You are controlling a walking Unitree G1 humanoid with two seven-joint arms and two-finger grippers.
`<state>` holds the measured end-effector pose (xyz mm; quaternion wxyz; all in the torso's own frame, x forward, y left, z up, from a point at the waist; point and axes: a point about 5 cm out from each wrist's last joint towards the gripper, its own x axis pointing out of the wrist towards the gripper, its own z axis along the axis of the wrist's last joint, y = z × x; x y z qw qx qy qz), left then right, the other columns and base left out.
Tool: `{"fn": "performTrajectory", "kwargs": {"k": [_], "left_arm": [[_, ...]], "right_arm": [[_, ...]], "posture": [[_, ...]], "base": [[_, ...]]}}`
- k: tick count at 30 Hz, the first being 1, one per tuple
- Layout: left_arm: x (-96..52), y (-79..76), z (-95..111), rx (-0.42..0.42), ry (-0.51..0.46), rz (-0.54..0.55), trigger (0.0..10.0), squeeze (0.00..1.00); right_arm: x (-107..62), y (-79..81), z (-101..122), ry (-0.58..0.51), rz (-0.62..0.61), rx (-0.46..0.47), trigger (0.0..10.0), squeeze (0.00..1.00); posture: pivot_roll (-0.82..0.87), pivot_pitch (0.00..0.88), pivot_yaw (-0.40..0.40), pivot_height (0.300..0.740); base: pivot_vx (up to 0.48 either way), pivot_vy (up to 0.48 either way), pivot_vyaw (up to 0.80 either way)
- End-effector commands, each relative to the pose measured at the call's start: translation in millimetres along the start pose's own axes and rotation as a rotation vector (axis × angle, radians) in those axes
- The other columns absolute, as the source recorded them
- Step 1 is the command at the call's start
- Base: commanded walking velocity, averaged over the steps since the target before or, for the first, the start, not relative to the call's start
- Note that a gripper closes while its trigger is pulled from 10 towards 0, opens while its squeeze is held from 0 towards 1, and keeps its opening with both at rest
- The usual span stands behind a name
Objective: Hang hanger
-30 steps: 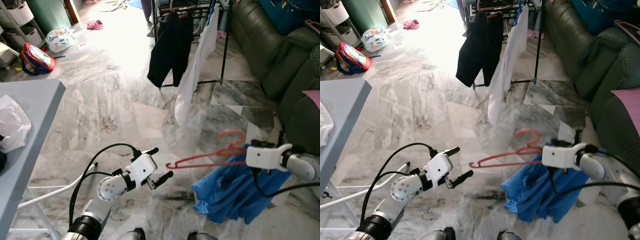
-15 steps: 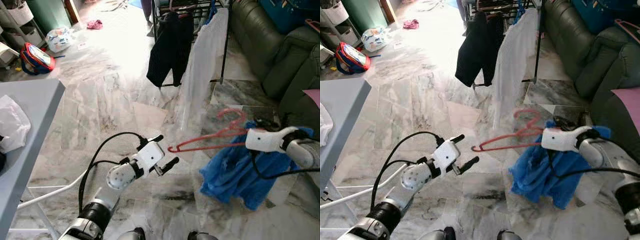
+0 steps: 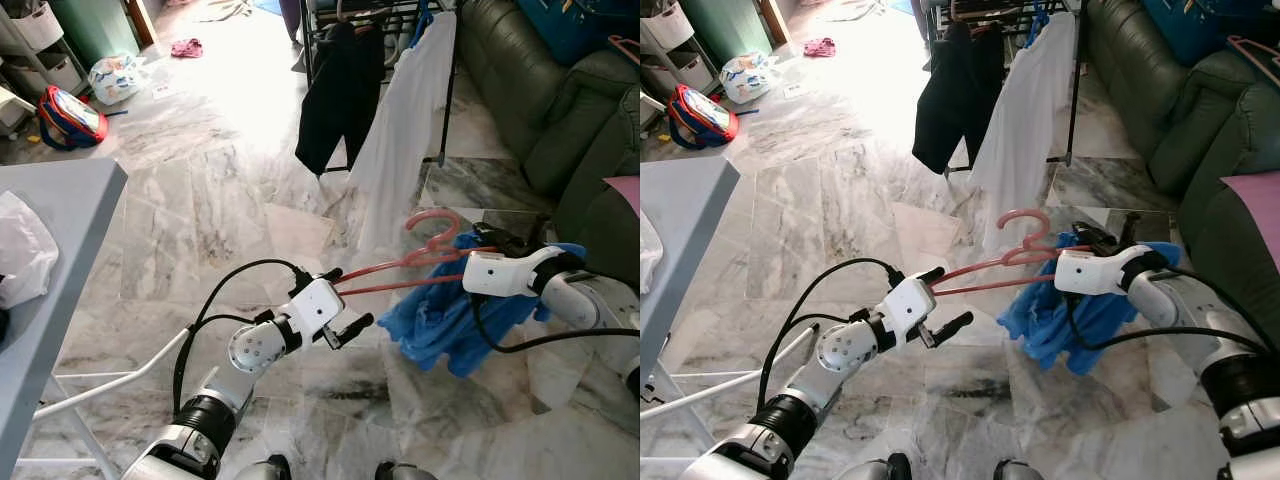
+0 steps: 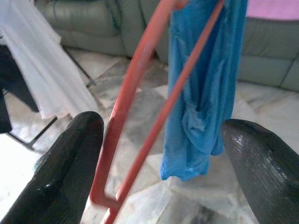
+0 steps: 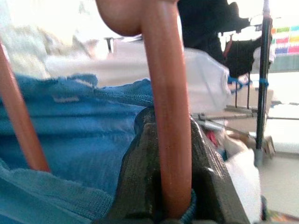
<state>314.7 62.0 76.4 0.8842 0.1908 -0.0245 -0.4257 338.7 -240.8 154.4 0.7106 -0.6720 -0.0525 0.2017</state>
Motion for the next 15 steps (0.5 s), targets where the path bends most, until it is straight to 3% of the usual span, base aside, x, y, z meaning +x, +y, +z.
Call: {"fn": "performTrajectory", "kwargs": {"k": [1,9,10,11,12,13,14,15], "left_arm": [[-1.8,6.5,-3,0.014,0.024,0.027,10.0,0.00],[-2.9,21.6,-3,0.015,0.055,0.075,10.0,0.00],[-3.0,21.4,-3,0.008,0.056,0.066,9.3,0.00],[-3.2,21.1,-4,0.003,0.057,0.057,8.0,0.00],[-3.2,20.6,-4,-0.002,0.059,0.045,3.7,0.00],[-3.1,20.3,-4,-0.004,0.060,0.037,3.7,0.00],[-3.1,19.3,-5,-0.012,0.063,0.021,0.0,0.00],[-3.2,18.2,-6,-0.021,0.062,0.003,0.0,0.00]], "right_arm": [[1.2,0.4,11,-0.066,0.004,0.013,10.0,0.00],[0.7,-1.3,12,-0.094,0.006,0.027,10.0,0.00],[0.8,-2.1,12,-0.092,0.005,0.024,10.0,0.00],[0.9,-2.8,11,-0.091,0.003,0.022,10.0,0.00],[0.7,-3.6,11,-0.091,0.000,0.019,10.0,0.00],[0.6,-4.1,11,-0.092,-0.003,0.017,10.0,0.00],[0.4,-4.6,11,-0.094,-0.004,0.017,10.0,0.00],[0.2,-5.0,11,-0.095,-0.006,0.015,10.0,0.00]], "posture": [[-0.05,0.196,0.088,0.740],[-0.06,0.191,0.085,0.740],[-0.06,0.191,0.084,0.740],[-0.06,0.191,0.084,0.740],[-0.06,0.192,0.085,0.740],[-0.06,0.192,0.085,0.740],[-0.06,0.194,0.085,0.740],[-0.06,0.195,0.085,0.740]], "base": [[0.000,0.000,0.00],[0.000,0.000,0.00],[0.000,0.000,0.00],[0.000,0.000,0.00],[0.000,0.000,0.00],[0.000,0.000,0.00],[0.000,0.000,0.00],[0.000,0.000,0.00]]}}
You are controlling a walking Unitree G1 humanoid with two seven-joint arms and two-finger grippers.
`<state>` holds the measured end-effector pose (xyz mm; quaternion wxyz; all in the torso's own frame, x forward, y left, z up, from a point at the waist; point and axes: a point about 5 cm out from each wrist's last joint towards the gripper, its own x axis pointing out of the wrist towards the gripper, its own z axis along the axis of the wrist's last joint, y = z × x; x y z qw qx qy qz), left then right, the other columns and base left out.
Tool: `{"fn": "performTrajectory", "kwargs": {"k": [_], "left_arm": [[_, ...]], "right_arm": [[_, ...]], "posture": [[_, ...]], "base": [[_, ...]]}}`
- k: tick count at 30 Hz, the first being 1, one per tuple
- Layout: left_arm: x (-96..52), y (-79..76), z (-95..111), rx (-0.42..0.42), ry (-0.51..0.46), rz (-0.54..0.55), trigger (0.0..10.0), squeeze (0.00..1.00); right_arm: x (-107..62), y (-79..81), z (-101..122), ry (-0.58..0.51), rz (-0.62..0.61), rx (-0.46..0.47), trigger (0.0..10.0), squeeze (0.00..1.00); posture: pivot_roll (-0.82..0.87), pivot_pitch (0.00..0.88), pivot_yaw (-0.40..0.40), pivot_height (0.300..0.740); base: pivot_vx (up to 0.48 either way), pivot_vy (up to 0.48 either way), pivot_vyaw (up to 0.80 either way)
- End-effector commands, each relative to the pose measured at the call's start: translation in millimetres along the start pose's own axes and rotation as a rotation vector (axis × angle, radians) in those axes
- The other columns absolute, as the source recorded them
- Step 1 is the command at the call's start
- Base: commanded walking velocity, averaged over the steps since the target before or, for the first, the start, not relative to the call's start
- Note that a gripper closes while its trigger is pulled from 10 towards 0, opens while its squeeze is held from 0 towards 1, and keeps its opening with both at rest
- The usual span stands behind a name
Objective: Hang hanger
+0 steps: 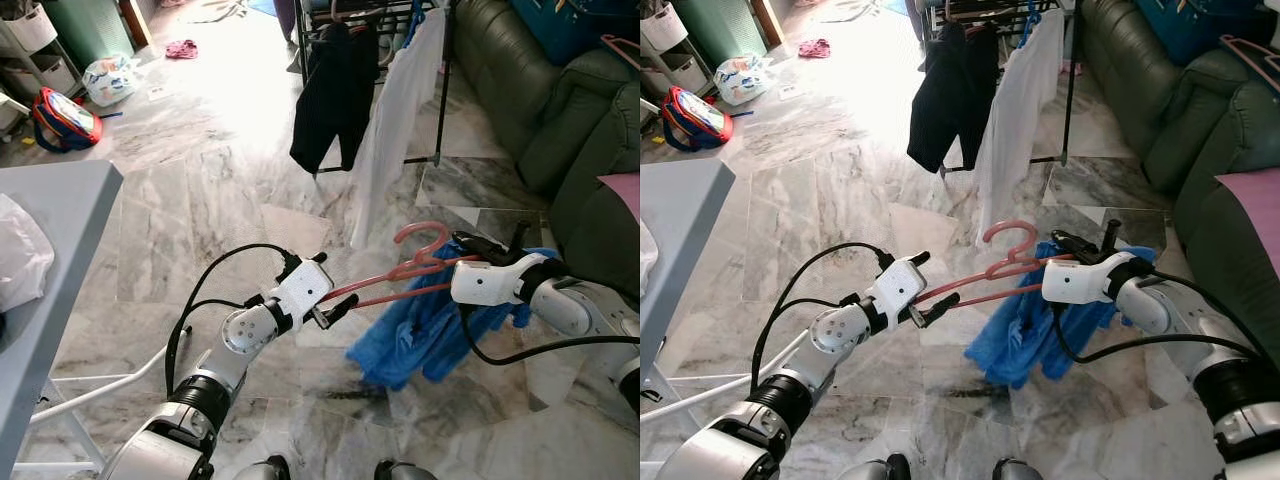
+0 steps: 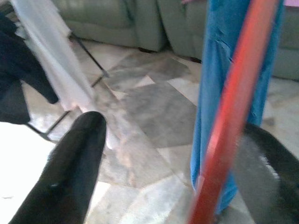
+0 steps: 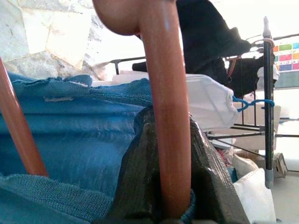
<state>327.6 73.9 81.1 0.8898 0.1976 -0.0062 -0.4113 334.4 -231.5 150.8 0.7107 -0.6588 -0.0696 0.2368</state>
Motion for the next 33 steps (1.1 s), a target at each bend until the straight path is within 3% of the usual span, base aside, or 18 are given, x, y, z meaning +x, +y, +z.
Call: {"fn": "performTrajectory", "kwargs": {"k": [1,8,20,33], "left_arm": [[-1.5,-0.9,-4,-0.027,0.017,-0.039,0.0,0.00],[-0.3,-2.4,0,-0.054,-0.011,-0.121,0.0,0.00],[2.3,-2.6,4,-0.061,-0.020,-0.171,0.0,0.00],[6.0,-7.2,8,-0.025,-0.007,-0.261,0.0,0.00]], "right_arm": [[-0.3,-9.7,1,-0.020,-0.031,-0.004,10.0,0.00],[-0.4,-9.6,1,-0.028,-0.022,-0.022,10.0,0.00],[3.2,-8.1,4,-0.042,-0.009,-0.033,10.0,0.00],[7.5,-1.6,7,-0.059,0.025,-0.041,10.0,0.00]], "posture": [[-0.06,0.196,0.086,0.740],[-0.07,0.197,0.090,0.740],[-0.06,0.192,0.092,0.740],[-0.06,0.187,0.087,0.740]], "base": [[0.000,0.000,0.00],[0.000,0.000,0.00],[0.000,0.000,0.00],[0.000,0.000,0.00]]}}
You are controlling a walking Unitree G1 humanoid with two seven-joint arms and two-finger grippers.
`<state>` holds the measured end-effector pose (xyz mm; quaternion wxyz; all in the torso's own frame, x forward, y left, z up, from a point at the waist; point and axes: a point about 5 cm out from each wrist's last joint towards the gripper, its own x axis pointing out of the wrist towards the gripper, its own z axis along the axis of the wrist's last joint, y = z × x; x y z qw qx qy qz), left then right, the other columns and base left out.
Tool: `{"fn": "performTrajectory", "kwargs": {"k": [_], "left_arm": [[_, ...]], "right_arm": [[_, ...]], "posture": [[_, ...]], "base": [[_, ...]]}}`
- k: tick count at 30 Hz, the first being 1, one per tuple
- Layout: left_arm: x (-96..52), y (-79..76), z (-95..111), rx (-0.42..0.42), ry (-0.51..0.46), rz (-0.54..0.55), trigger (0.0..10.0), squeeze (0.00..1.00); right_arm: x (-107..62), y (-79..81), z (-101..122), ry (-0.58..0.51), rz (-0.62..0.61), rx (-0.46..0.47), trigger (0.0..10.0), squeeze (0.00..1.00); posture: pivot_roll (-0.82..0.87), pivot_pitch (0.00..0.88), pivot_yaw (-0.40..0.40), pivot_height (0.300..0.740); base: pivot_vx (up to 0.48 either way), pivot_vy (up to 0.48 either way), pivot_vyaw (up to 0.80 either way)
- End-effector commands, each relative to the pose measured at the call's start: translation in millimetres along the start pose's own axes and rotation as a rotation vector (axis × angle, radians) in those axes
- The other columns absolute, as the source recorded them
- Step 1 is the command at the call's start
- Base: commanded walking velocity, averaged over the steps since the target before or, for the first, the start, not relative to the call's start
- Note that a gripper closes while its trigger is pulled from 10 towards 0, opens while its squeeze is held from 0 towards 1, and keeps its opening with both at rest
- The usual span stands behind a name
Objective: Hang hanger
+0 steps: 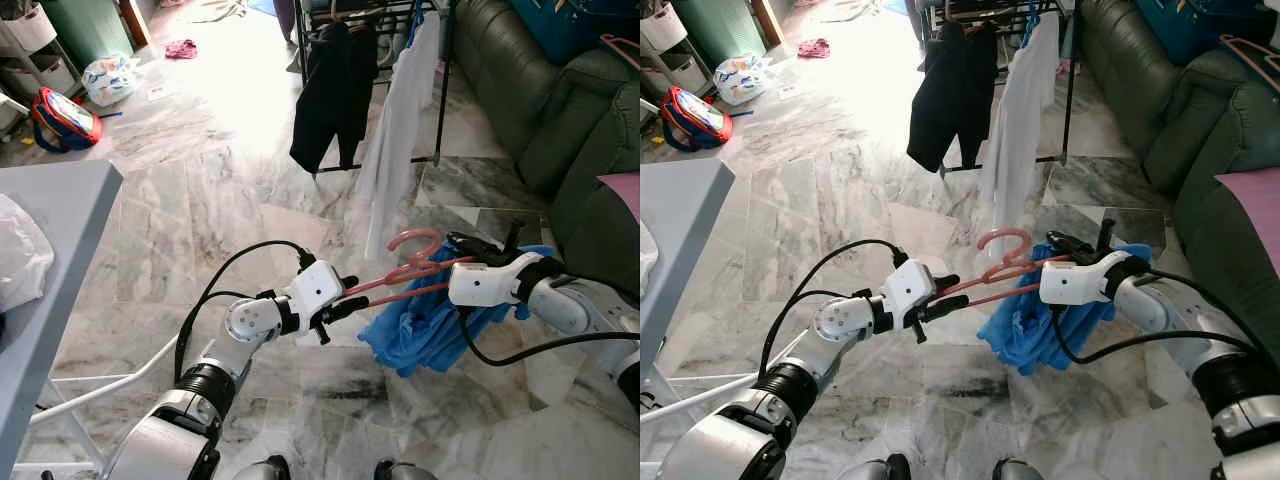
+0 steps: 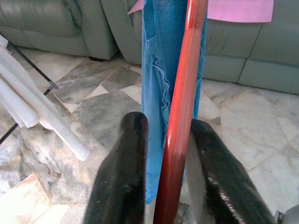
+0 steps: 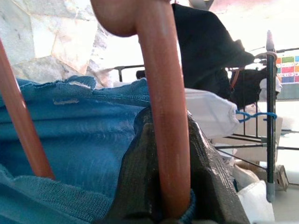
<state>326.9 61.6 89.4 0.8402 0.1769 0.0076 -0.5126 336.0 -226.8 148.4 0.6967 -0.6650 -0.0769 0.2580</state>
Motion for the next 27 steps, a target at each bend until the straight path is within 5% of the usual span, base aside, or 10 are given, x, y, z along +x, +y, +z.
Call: {"fn": "performTrajectory", "kwargs": {"k": [1,13,14,15,16,17,27], "left_arm": [[-0.9,-2.6,-3.7,0.002,0.027,-0.034,0.0,0.00],[-0.2,-3.7,-3.7,0.007,0.037,-0.059,0.0,0.00],[-0.4,-4.0,-4.1,0.005,0.037,-0.058,0.0,0.00],[-0.7,-4.1,-4.6,0.004,0.038,-0.059,0.0,0.00],[-0.9,-4.2,-4.8,0.004,0.038,-0.059,0.0,0.00],[-1.2,-4.4,-5.3,0.002,0.039,-0.058,0.0,0.00],[-5.5,-1.1,-11.4,-0.063,0.047,-0.001,0.0,0.00]], "right_arm": [[3.6,-3.8,3.6,-0.022,-0.003,-0.014,10.0,0.00],[5.0,-0.7,6.5,-0.038,0.012,0.001,10.0,0.00],[4.7,-0.6,6.4,-0.041,0.014,0.018,10.0,0.36],[4.7,-0.6,6.5,-0.042,0.014,0.022,10.0,0.49],[4.7,-0.6,6.5,-0.043,0.014,0.023,10.0,0.49],[4.5,-0.5,6.6,-0.045,0.017,0.035,10.0,0.98],[0.9,6.1,8.7,-0.085,0.105,0.104,10.0,1.00]], "posture": [[-0.06,0.187,0.087,0.740],[-0.06,0.187,0.088,0.740],[-0.06,0.185,0.085,0.740],[-0.06,0.185,0.085,0.740],[-0.06,0.185,0.085,0.740],[-0.06,0.185,0.085,0.740],[-0.06,0.187,0.081,0.740]], "base": [[0.000,0.000,0.00],[0.000,0.000,0.00],[0.000,0.000,0.00],[0.000,0.000,0.00],[0.000,0.000,0.00],[0.000,0.000,0.00],[0.000,0.000,0.00]]}}
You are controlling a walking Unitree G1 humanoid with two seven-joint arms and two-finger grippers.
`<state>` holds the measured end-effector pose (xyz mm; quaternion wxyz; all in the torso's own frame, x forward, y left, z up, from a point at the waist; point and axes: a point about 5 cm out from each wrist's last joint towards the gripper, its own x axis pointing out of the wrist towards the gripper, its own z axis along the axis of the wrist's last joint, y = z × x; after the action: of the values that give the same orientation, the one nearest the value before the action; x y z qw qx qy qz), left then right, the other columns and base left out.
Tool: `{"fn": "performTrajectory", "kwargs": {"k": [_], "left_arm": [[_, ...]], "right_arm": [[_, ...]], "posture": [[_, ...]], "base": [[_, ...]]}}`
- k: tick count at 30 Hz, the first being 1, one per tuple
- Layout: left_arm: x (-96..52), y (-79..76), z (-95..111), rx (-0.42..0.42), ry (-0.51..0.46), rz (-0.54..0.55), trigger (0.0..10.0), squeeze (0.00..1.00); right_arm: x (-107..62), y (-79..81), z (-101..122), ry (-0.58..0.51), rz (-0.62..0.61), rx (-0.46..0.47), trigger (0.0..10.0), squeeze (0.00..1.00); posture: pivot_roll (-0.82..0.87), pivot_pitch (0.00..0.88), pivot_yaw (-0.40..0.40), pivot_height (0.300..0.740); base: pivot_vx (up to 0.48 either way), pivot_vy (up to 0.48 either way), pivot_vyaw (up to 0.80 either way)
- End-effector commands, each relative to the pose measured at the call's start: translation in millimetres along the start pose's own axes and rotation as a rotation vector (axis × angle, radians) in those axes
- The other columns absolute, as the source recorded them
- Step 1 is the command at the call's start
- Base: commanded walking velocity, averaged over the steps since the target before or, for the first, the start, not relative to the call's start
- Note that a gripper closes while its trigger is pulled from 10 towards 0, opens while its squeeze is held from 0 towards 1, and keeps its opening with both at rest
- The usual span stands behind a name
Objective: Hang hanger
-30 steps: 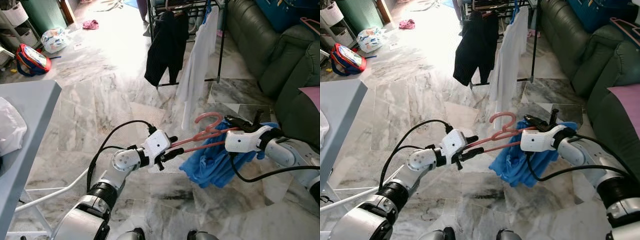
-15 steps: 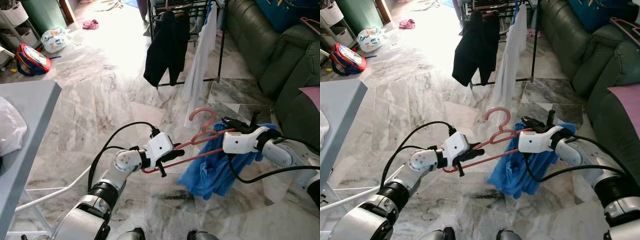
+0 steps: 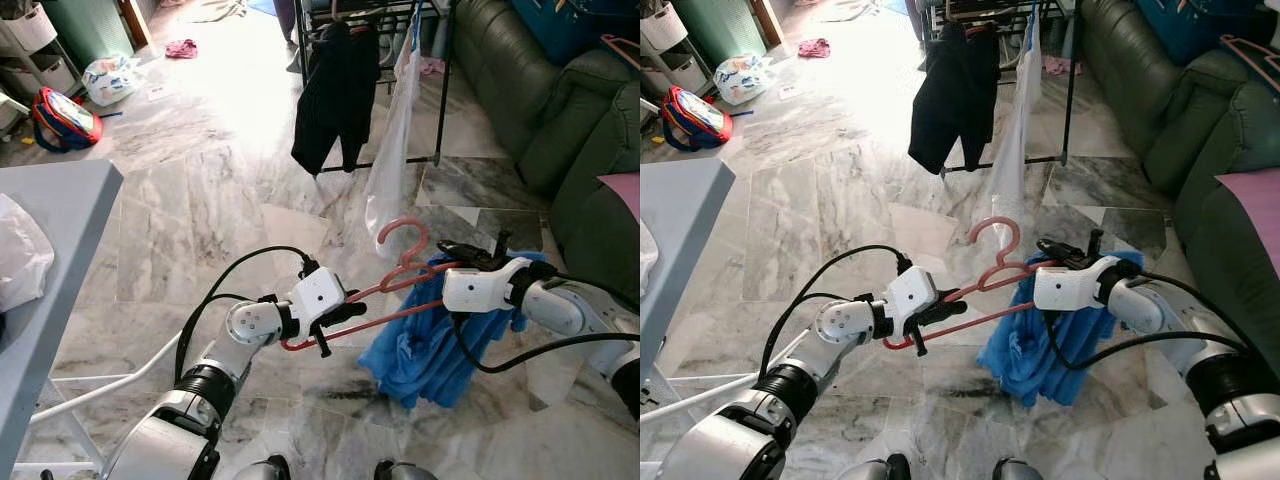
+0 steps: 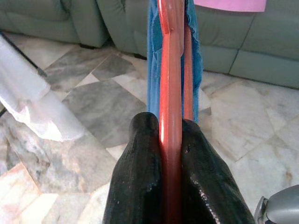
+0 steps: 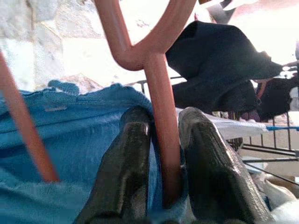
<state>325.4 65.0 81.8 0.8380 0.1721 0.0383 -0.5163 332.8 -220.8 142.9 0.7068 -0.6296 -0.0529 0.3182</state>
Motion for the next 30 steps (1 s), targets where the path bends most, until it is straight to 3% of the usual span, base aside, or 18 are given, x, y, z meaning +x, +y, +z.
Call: {"fn": "performTrajectory", "kwargs": {"k": [1,13,24,26,30], "left_arm": [[-3.3,1.0,-4,-0.037,-0.003,0.023,0.0,0.00],[-2.8,-1.5,-8,-0.087,-0.011,0.063,0.0,0.00],[-5.3,3.4,-8,-0.132,-0.057,0.178,0.0,0.00],[-7.3,6.7,-8,-0.134,-0.061,0.221,0.0,0.00],[-10.8,13.4,-7,-0.137,-0.072,0.280,0.0,0.00]], "right_arm": [[-0.6,1.7,3,-0.025,0.011,0.018,10.0,1.00],[-1.8,-1.7,12,-0.091,0.029,0.062,10.0,1.00],[-4.2,-24.3,21,-0.131,-0.131,0.110,10.0,1.00],[-9.1,-33.6,25,-0.145,-0.216,0.168,10.0,1.00],[-14.9,-35.9,21,-0.095,-0.350,0.296,10.0,1.00]], "posture": [[-0.06,0.188,0.080,0.740],[-0.06,0.191,0.073,0.740],[-0.07,0.196,0.070,0.740],[-0.07,0.197,0.068,0.740],[-0.07,0.202,0.063,0.740]], "base": [[0.000,0.000,0.00],[0.000,0.000,0.00],[0.000,0.000,0.00],[0.000,0.000,0.00],[0.000,0.000,0.00]]}}
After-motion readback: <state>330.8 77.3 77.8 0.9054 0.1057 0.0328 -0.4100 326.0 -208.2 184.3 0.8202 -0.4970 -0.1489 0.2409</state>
